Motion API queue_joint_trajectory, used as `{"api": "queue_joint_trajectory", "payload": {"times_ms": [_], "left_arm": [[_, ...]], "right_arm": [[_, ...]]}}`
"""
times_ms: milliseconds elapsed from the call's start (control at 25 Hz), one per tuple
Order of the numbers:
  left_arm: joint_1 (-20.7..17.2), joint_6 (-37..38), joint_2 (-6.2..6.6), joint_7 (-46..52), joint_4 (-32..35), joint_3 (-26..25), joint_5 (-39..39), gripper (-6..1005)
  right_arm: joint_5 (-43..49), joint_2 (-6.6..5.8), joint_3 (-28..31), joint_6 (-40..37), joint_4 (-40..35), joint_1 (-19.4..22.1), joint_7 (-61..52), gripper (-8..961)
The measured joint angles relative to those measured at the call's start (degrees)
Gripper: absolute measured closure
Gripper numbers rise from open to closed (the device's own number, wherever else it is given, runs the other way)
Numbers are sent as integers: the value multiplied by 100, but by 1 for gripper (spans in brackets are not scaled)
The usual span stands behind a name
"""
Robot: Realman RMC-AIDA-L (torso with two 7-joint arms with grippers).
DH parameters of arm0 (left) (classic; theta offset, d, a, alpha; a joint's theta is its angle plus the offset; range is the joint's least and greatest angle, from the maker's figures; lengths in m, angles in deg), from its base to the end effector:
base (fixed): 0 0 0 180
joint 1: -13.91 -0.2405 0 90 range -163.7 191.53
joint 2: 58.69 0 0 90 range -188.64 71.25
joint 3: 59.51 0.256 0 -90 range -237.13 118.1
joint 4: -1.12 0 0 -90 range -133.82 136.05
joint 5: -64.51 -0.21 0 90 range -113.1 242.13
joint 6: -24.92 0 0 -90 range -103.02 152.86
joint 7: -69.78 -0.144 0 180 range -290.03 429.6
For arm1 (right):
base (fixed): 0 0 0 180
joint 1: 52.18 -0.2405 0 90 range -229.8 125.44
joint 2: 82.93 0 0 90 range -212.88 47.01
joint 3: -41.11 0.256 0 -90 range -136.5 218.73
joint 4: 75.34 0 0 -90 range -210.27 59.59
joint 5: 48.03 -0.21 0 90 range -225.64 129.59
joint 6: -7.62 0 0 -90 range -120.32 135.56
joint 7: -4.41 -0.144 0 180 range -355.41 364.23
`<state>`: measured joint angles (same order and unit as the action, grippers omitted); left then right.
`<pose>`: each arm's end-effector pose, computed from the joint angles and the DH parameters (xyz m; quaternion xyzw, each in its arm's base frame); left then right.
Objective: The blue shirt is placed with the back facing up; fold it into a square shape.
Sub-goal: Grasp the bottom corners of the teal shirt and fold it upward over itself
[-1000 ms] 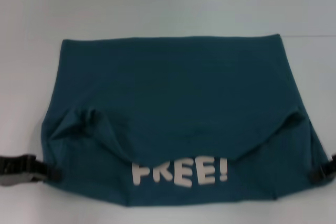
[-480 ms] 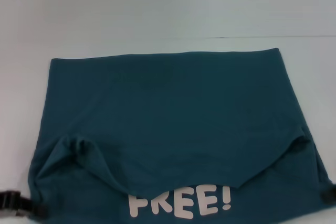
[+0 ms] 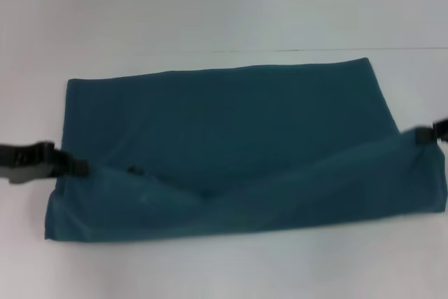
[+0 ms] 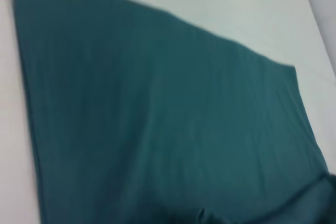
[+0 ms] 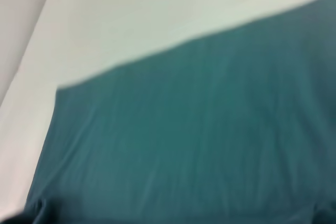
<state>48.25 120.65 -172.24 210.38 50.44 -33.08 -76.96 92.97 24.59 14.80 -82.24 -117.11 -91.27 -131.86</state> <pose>-0.2998 0.3422 0.0787 -0.7432 -0.6468 -0.1243 0.1177 0.2962 0.3776 0.1039 -0.7678 0.6072 0.1251 0.1616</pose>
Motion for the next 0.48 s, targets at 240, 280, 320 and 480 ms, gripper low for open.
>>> {"api": "queue_joint_trajectory", "payload": {"times_ms": [240, 280, 320, 480], "left_arm": [[377, -912, 47, 430, -103, 7, 15, 973], [438, -1048, 55, 471, -142, 9, 15, 973], [504, -1199, 59, 510, -196, 15, 6, 973], [767, -1976, 46, 643, -529, 211, -45, 973]], "right_arm": [[-413, 22, -23, 873, 5, -106, -242, 836], [-524, 51, -43, 1112, 10, -137, -258, 834], [-598, 77, -58, 1298, 17, -167, -265, 833], [-671, 223, -242, 2199, 215, -379, -260, 828]]}}
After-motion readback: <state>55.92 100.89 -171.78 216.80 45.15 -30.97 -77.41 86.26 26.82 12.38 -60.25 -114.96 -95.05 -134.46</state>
